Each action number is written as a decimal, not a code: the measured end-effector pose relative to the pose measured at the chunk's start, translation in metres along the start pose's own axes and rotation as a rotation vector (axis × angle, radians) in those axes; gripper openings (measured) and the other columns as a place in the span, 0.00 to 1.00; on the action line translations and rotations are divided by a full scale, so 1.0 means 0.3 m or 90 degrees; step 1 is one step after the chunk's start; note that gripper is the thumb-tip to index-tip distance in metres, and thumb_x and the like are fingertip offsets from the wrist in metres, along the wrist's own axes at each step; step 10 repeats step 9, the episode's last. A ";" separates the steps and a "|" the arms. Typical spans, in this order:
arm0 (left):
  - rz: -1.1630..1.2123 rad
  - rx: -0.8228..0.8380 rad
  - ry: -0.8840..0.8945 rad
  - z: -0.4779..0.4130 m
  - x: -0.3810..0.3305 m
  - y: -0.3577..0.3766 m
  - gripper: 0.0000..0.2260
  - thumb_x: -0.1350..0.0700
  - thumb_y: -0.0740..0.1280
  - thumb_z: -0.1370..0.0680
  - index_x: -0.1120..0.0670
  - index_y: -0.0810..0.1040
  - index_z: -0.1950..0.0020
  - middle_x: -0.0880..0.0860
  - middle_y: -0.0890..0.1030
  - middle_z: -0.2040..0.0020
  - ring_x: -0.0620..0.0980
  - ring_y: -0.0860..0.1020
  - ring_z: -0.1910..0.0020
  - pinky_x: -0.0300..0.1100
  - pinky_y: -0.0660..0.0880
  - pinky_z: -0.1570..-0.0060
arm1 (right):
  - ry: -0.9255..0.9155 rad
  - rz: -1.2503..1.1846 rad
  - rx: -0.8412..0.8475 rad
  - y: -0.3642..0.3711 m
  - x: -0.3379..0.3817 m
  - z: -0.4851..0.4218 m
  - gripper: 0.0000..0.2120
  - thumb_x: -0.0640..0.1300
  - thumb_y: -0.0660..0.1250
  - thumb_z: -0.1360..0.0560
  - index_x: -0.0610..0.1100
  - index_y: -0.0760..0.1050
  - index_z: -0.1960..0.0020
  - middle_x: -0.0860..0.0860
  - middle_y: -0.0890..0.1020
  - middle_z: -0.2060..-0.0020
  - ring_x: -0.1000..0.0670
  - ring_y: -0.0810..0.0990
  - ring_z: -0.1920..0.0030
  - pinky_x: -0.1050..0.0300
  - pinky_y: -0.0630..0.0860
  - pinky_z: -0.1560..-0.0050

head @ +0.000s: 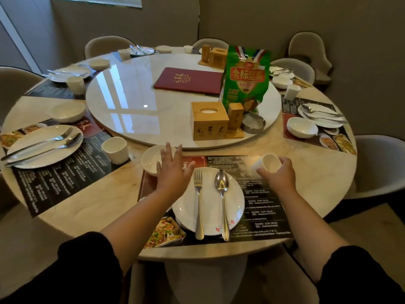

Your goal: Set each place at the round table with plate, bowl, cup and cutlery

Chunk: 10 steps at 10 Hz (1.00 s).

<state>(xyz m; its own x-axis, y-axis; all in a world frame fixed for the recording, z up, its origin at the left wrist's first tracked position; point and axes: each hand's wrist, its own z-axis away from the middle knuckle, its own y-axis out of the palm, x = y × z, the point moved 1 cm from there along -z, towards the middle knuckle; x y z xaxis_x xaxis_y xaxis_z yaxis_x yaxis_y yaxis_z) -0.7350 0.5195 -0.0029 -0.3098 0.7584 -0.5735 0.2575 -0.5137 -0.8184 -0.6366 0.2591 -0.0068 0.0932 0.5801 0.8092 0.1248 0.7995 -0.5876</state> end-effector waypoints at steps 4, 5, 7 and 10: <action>-0.075 0.053 -0.040 -0.004 -0.189 0.203 0.29 0.39 0.50 0.20 0.47 0.45 0.22 0.51 0.36 0.22 0.51 0.34 0.24 0.54 0.36 0.28 | -0.209 0.215 0.300 0.000 0.020 -0.314 0.37 0.37 0.75 0.35 0.44 0.65 0.29 0.43 0.69 0.32 0.43 0.68 0.33 0.52 0.67 0.37; -0.066 0.045 -0.057 0.005 -0.222 0.229 0.29 0.39 0.50 0.20 0.46 0.45 0.22 0.51 0.37 0.22 0.50 0.34 0.24 0.54 0.35 0.28 | -0.220 0.213 0.342 0.015 0.024 -0.339 0.36 0.36 0.74 0.34 0.44 0.65 0.29 0.44 0.70 0.33 0.44 0.69 0.34 0.54 0.68 0.40; -0.030 0.040 -0.106 0.028 -0.248 0.266 0.30 0.39 0.51 0.20 0.47 0.45 0.22 0.51 0.36 0.22 0.50 0.35 0.24 0.56 0.35 0.29 | -0.226 0.229 0.392 0.026 0.027 -0.366 0.39 0.37 0.74 0.33 0.45 0.61 0.26 0.45 0.66 0.29 0.44 0.65 0.30 0.51 0.66 0.34; -0.045 0.026 -0.106 0.100 -0.282 0.246 0.30 0.38 0.51 0.21 0.46 0.46 0.22 0.52 0.37 0.22 0.50 0.35 0.24 0.56 0.35 0.29 | -0.199 0.061 0.360 -0.024 0.008 -0.278 0.48 0.54 0.75 0.34 0.49 0.50 0.23 0.47 0.57 0.25 0.45 0.59 0.26 0.47 0.61 0.30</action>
